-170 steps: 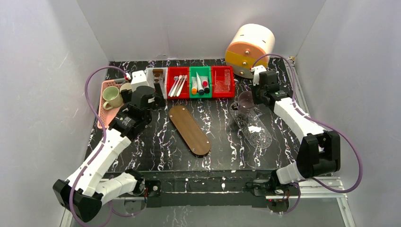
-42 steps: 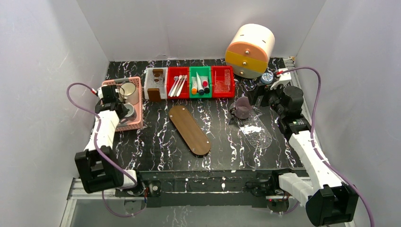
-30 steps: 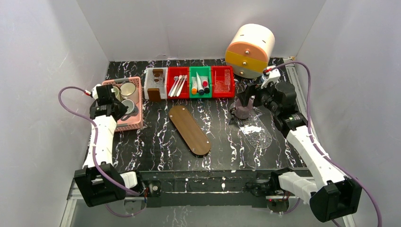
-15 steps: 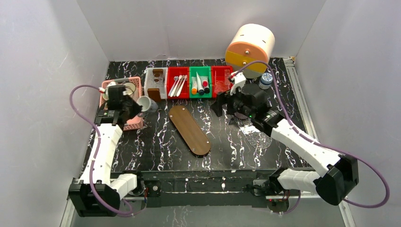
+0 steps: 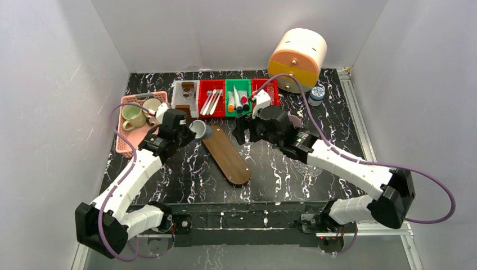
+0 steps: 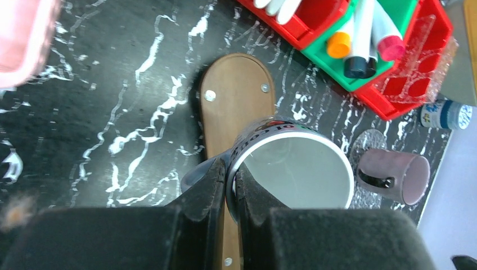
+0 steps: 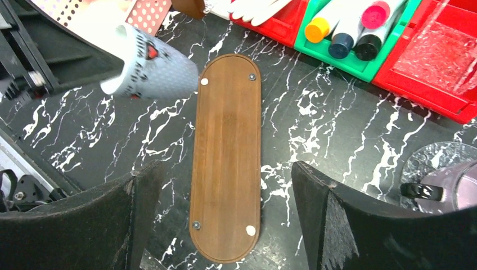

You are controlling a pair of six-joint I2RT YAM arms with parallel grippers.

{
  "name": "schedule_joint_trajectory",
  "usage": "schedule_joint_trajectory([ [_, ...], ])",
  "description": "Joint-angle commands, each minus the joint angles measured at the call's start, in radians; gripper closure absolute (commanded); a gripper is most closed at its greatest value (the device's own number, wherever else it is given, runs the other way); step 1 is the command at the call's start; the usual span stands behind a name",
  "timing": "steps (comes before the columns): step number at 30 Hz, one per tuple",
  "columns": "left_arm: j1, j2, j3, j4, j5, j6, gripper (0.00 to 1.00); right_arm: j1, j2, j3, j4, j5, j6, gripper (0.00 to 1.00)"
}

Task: Prepare toiletry sets of a toothbrush and toothpaste on the tray
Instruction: Pick up the cup from the storage box.

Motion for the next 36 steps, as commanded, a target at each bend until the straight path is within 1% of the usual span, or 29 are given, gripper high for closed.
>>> schedule_joint_trajectory([
  [1, -0.118, 0.01, -0.001, 0.078, -0.15, -0.1, 1.0, 0.045, 0.065, 0.089, -0.014, 0.077, 0.043, 0.09],
  [4, -0.187, 0.031, 0.0, 0.086, -0.205, -0.125, 1.0, 0.065, 0.114, 0.124, -0.025, 0.091, 0.059, 0.11],
  [8, -0.252, 0.054, 0.007, 0.094, -0.266, -0.155, 1.0, 0.084, 0.16, 0.169, -0.034, 0.131, 0.068, 0.13],
  [11, -0.301, 0.07, 0.014, 0.102, -0.309, -0.169, 1.0, 0.086, 0.18, 0.189, -0.03, 0.136, 0.078, 0.16],
  [20, -0.387, 0.13, 0.046, 0.116, -0.373, -0.196, 1.0, 0.09, 0.249, 0.214, -0.026, 0.155, 0.083, 0.23],
  [27, -0.428, 0.154, 0.048, 0.122, -0.405, -0.223, 1.0, 0.09, 0.305, 0.218, -0.025, 0.184, 0.082, 0.27],
  [31, -0.439, 0.153, 0.054, 0.126, -0.407, -0.226, 1.0, 0.09, 0.331, 0.22, -0.007, 0.203, 0.078, 0.33],
  [36, -0.46, 0.163, 0.059, 0.133, -0.411, -0.23, 1.0, 0.09, 0.383, 0.266, -0.037, 0.223, 0.063, 0.46],
])
